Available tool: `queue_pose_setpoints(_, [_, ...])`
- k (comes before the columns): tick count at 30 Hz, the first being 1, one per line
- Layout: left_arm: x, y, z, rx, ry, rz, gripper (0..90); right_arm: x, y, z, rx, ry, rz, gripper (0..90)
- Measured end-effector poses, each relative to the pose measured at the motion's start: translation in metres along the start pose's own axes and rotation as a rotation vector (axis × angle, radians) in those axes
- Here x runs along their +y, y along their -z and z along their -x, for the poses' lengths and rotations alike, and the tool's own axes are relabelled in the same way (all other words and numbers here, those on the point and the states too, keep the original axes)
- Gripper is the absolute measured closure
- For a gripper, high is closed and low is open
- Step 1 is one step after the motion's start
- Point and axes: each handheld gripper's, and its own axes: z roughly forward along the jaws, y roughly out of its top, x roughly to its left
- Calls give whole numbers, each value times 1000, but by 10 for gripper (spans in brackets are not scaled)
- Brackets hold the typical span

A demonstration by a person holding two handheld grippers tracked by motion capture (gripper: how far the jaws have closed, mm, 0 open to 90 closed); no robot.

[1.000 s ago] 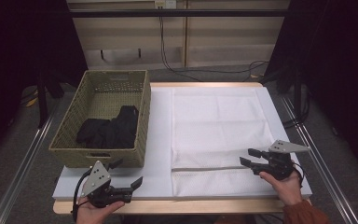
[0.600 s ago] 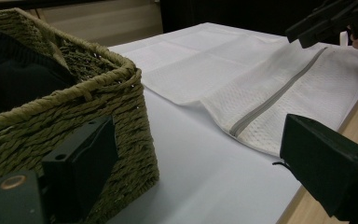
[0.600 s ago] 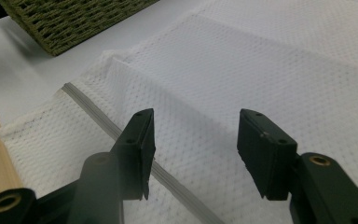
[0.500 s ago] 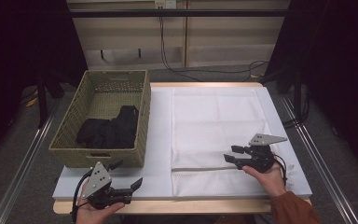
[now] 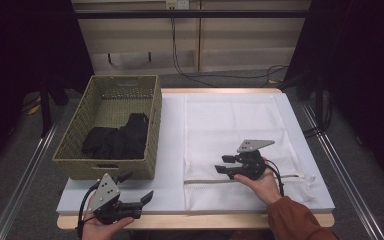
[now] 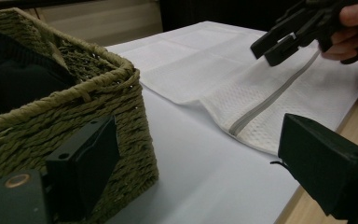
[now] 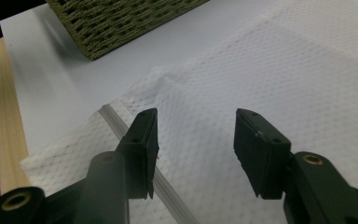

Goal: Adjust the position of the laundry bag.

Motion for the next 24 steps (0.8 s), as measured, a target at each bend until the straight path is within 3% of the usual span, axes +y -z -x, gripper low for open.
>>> queue_pose_setpoints(7, [0, -1, 1, -2, -3, -3, 121, 10, -28, -17, 65, 37, -32, 536])
queue_pose_setpoints(14, [-1, -2, 1, 0, -21, -25, 122, 18, -58, -28, 95, 70, -73, 576])
queue_pose_setpoints(17, [-1, -2, 1, -4, -14, -24, 124, 18, -68, -30, 125, 85, -92, 569])
queue_pose_setpoints(24, [-1, -2, 2, -4, -19, -27, 125, 23, -89, -31, 122, 77, -112, 495])
